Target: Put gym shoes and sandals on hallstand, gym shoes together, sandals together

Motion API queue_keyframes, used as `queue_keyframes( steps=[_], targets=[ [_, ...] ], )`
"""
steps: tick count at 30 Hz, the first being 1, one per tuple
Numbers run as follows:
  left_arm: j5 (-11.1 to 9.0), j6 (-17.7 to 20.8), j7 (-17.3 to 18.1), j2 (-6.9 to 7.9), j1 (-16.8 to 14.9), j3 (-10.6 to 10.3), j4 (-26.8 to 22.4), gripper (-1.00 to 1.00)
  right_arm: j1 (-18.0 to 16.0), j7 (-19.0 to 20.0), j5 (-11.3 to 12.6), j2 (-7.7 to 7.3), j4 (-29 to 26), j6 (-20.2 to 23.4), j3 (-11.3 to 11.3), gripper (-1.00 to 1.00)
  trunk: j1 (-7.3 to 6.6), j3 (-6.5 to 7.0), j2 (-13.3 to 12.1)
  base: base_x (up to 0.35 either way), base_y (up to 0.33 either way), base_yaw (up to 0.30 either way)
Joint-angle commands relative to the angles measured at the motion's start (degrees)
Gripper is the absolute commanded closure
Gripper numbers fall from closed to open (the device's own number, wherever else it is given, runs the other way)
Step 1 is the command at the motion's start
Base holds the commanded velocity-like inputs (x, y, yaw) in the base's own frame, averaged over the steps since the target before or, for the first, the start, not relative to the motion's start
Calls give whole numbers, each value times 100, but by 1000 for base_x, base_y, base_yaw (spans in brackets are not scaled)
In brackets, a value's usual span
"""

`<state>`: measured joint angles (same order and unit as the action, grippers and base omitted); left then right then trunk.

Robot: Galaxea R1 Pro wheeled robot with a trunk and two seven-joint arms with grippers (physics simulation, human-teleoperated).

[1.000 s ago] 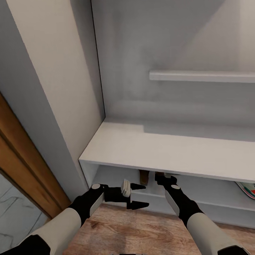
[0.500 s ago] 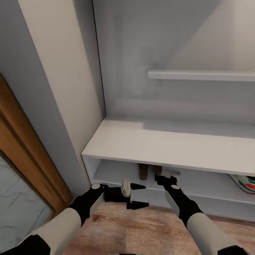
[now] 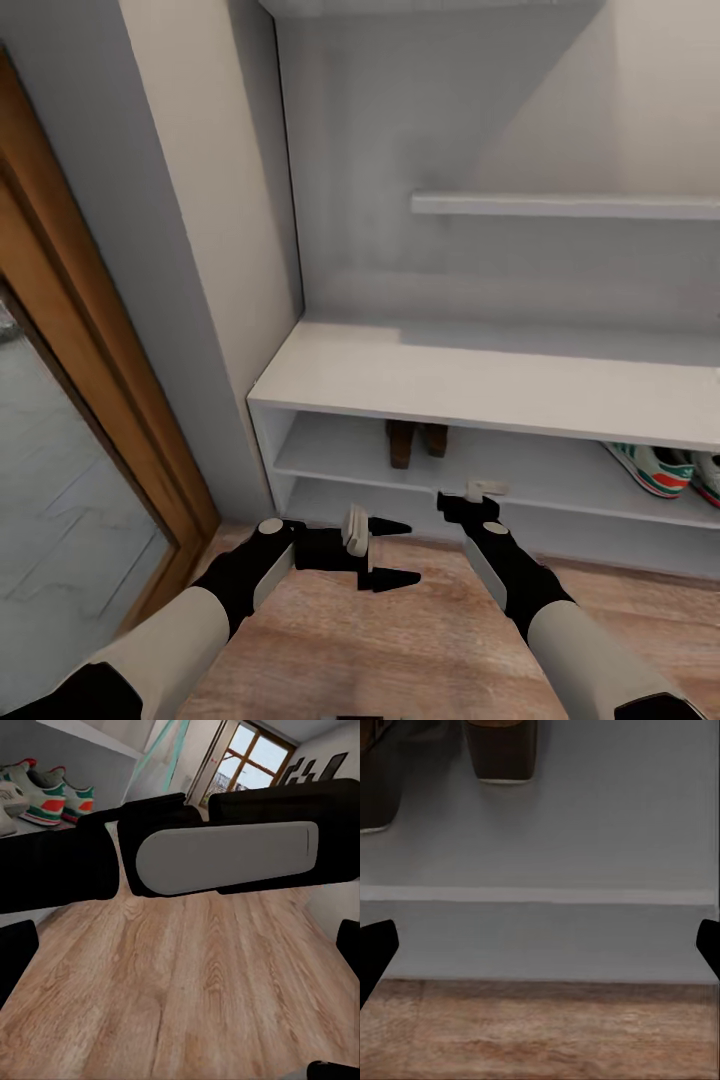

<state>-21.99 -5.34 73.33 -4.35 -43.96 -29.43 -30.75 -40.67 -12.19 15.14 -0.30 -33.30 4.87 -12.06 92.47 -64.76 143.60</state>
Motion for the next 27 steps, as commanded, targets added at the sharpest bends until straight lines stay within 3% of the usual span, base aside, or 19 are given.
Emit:
queue_keyframes(
  steps=[1, 27],
  targets=[
    [-46, -55, -3, 4, -7, -37, 8, -100, -2, -46, 24, -5, -10, 32, -33, -100, -5, -5, 2, -338, 0, 0],
    [-46, -52, 10, 12, -7, -28, 8, -100, -2, -42, 45, -9, 30, 23, -29, -100, -5, -5, 2, -338, 0, 0]
  ],
)
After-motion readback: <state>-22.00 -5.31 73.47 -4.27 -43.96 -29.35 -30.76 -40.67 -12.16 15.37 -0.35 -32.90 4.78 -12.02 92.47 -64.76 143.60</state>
